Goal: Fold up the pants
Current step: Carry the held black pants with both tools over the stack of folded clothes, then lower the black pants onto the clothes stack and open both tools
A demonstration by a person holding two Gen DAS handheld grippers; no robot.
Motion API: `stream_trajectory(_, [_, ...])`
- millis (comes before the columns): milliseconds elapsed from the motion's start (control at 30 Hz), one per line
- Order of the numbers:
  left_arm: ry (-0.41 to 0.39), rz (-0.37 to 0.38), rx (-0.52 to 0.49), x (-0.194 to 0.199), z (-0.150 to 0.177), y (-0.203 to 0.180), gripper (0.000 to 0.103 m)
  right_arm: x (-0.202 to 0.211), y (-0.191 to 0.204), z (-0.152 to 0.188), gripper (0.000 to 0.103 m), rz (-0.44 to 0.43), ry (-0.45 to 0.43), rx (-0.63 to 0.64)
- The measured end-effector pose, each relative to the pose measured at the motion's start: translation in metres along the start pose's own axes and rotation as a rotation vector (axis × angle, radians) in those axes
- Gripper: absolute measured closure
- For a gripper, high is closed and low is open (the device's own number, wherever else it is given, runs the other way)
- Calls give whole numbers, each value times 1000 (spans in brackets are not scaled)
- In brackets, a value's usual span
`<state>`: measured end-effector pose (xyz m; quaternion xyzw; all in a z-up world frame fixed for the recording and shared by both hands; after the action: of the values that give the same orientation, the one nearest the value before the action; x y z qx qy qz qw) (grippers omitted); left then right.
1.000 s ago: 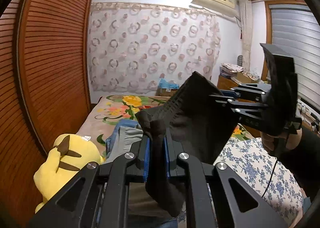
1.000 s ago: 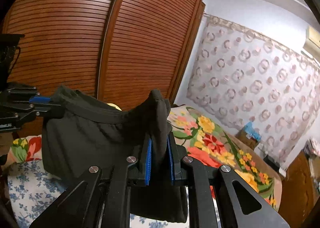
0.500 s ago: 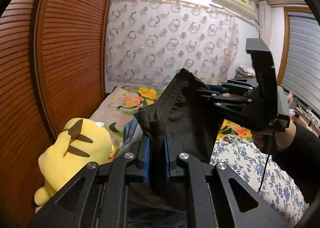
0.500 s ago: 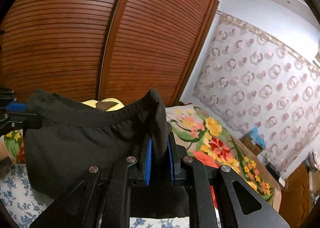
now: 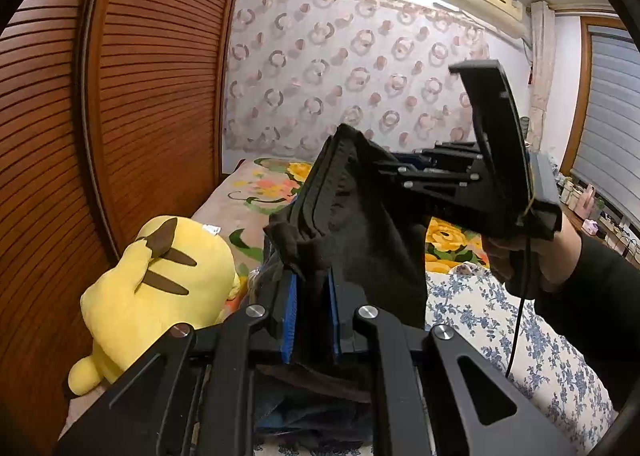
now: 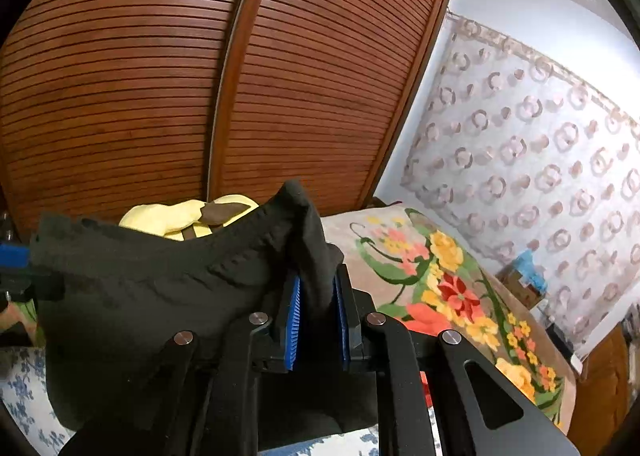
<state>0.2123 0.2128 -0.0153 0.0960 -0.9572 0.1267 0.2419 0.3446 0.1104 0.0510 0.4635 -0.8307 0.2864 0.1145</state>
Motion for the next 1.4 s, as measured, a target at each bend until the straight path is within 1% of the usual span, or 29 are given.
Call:
stream_trajectory(33, [3,-4,2,-1,1,1,90,0,-1,0,77,2,-2,-4])
stream_trajectory(100, [4,-20,7,-2,6,3,90,3,-2,-2,74,13,-9,-20])
stream_trajectory(167, [17,-24,18,-5,11,5,90,6,-4,-3,70,7,-20,-40])
stream_trajectory(233, [22,-35,29,-6,14,9,90,11,-6,1,69,-5,-20,-55])
stream_trajectory(300, [23,-39,33,-7,15,11,90,13,-3,5,69,-50,-16,-69])
stream_trajectory(367, [26,-47,33,-7,16,12,90,13,0,11,69,-113,1,-83])
stream_trajectory(500, [34,-64,32,-10,18,14,90,2,-3,27,69,-157,51,-114])
stream_trajectory(733, [46,-85,31,-11,23,18,90,-36,-11,51,69,-185,137,-189])
stream_trajectory(833, [52,-91,30,-11,24,19,90,-52,-16,45,69,-198,146,-214])
stream_trajectory(867, [54,-94,29,-11,24,19,89,-53,-16,44,68,-200,140,-220])
stream_trajectory(933, [56,-96,26,-10,25,20,89,-52,-17,42,58,-214,129,-231])
stream_trajectory(1033, [54,-100,33,-9,24,22,80,-51,-15,41,49,-227,130,-238])
stream_trajectory(1067, [49,-100,38,-7,23,22,72,-48,-14,43,48,-227,131,-237])
stream_trajectory(1100, [44,-99,41,-6,22,24,60,-46,-12,44,45,-230,130,-236])
stream_trajectory(1167, [32,-93,44,-2,21,27,48,-42,-9,47,40,-234,123,-238])
stream_trajectory(1200, [34,-94,41,-2,21,27,38,-40,-8,49,38,-234,119,-242])
stream_trajectory(1233, [36,-96,39,-1,22,28,30,-38,-8,49,36,-231,114,-245])
stream_trajectory(1267, [35,-96,38,0,22,30,19,-36,-7,50,35,-226,110,-248])
stream_trajectory(1300, [34,-100,35,1,22,30,15,-33,-6,51,33,-219,102,-252])
stream_trajectory(1367, [44,-132,15,0,22,31,12,-28,-4,52,29,-213,91,-251])
stream_trajectory(1400, [46,-156,2,0,22,32,7,-26,-2,53,24,-211,90,-250])
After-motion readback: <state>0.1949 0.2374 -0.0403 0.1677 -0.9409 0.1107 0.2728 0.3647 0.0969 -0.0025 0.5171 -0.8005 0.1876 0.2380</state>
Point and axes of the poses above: each gripper's, at about its wrist camera, not at the fingertips, and x roughly against the way its jaws point, y to its left, z to its underside, the point moved 7 cm from there along -x, roughly the way its jaws point, and after that the axes turned 3 degrees about x, right-handed, at the moved point
